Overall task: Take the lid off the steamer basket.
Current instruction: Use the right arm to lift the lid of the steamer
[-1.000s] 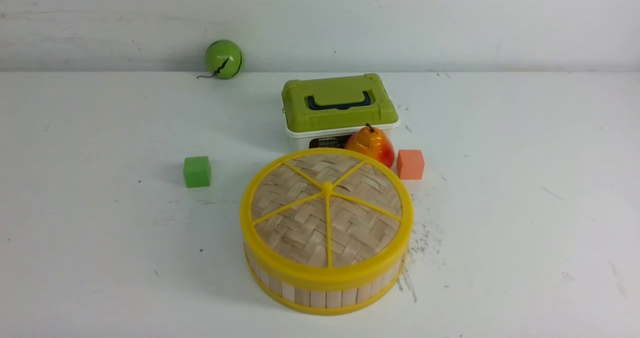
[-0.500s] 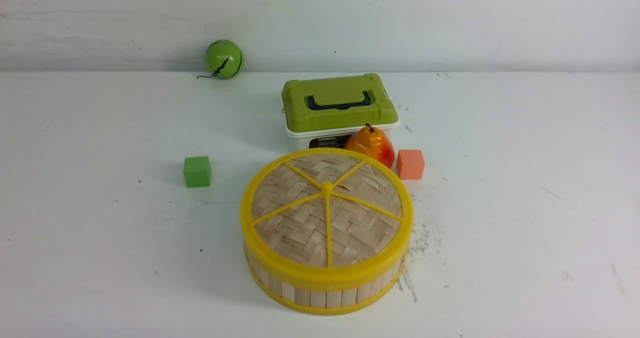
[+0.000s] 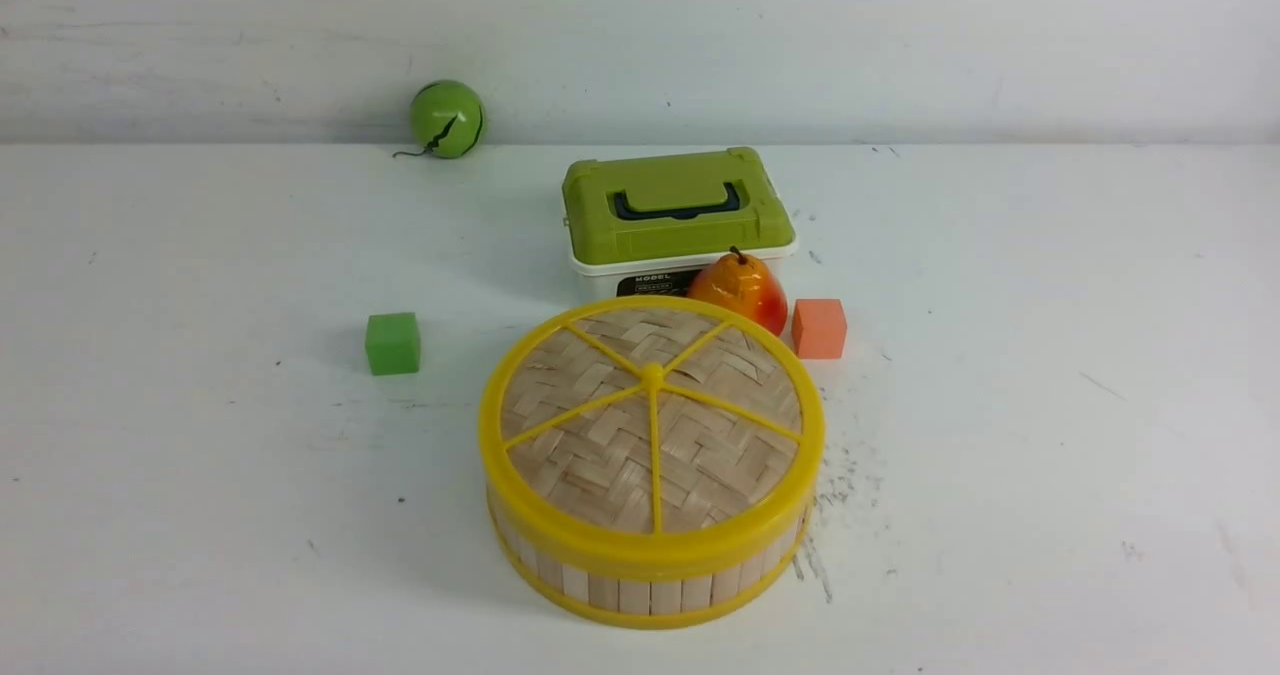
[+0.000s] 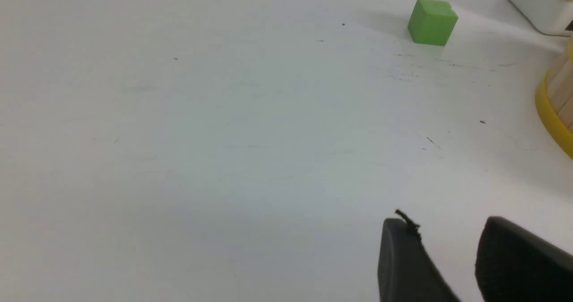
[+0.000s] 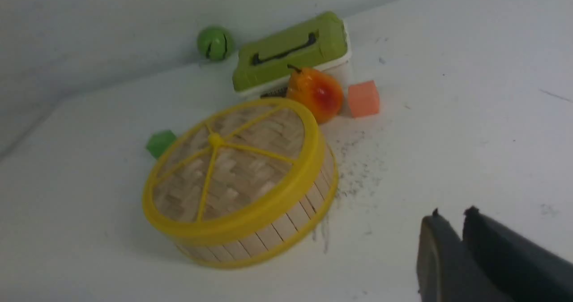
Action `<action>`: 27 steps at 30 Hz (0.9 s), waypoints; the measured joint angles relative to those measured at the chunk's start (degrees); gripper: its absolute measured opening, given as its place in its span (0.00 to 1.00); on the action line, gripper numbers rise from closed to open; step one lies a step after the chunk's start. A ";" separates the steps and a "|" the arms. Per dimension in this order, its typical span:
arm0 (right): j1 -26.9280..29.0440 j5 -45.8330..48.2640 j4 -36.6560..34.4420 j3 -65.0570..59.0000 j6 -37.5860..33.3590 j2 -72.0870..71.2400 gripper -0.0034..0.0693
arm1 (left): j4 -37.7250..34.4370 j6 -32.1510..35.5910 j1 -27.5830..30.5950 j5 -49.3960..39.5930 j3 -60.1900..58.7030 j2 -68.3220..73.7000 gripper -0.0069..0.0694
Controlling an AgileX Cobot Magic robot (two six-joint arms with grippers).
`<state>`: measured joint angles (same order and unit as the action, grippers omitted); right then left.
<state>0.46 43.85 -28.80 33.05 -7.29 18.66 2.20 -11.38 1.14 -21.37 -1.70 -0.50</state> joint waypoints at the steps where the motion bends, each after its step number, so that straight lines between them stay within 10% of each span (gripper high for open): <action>1: 0.00 4.83 1.67 4.34 -2.05 5.19 0.10 | 0.00 0.00 0.00 0.00 0.00 0.00 0.40; 10: -5.11 27.25 3.69 37.06 -16.19 38.55 0.04 | 0.00 0.00 0.00 0.00 0.00 0.00 0.40; 27: -34.61 27.08 24.93 66.79 -5.63 78.50 0.22 | 0.00 0.00 0.00 0.00 0.00 0.00 0.40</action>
<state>-34.15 70.93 -3.87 99.83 -12.91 97.16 2.20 -11.38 1.14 -21.37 -1.70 -0.50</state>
